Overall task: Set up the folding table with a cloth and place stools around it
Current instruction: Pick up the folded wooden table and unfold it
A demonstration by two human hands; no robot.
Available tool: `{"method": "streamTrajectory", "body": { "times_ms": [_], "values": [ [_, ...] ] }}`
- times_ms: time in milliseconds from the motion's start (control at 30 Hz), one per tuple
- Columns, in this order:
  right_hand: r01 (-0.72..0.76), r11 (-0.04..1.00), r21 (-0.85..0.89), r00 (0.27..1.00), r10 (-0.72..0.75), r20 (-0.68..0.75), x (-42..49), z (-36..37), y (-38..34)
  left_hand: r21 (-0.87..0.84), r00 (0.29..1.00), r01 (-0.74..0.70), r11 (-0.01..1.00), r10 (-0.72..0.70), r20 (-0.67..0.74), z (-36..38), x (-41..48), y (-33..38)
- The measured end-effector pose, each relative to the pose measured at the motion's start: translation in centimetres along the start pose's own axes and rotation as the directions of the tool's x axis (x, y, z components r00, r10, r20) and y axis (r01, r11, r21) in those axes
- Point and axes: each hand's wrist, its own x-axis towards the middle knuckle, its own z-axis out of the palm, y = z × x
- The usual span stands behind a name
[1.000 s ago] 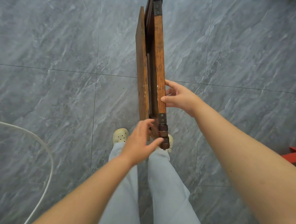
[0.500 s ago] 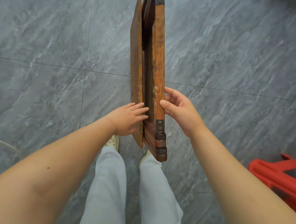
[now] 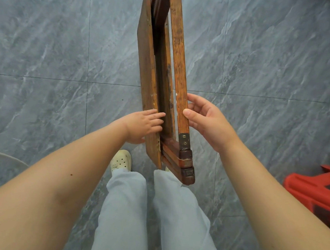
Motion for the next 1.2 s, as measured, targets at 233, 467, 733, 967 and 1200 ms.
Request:
{"method": "streamTrajectory", "body": {
  "times_ms": [233, 467, 733, 967, 1200],
  "values": [
    [0.016, 0.999, 0.041, 1.000, -0.017, 0.015, 0.1, -0.4, 0.2, -0.067, 0.980, -0.105, 0.992, 0.092, -0.177, 0.0, 1.7, -0.7],
    [0.020, 0.999, 0.049, 1.000, -0.020, -0.006, -0.1, -1.1, 0.4, -0.057, 0.974, -0.122, 0.991, 0.109, -0.198, 0.0, 2.8, -0.6],
    [0.020, 0.999, 0.041, 0.999, -0.018, -0.036, -0.3, -1.9, 0.2, -0.008, 0.966, -0.161, 0.987, 0.156, -0.204, 0.0, 3.1, -1.2],
    [0.001, 0.999, 0.054, 0.997, 0.003, -0.075, -0.9, -2.0, -0.3, 0.002, 0.981, -0.130, 0.992, 0.129, -0.146, -1.5, -0.2, -1.1],
    [-0.040, 0.999, -0.023, 0.997, 0.039, -0.065, -1.1, -0.2, -1.5, 0.016, 0.989, -0.069, 0.997, 0.071, -0.133, -2.5, -6.0, -1.2]
  ]
}}
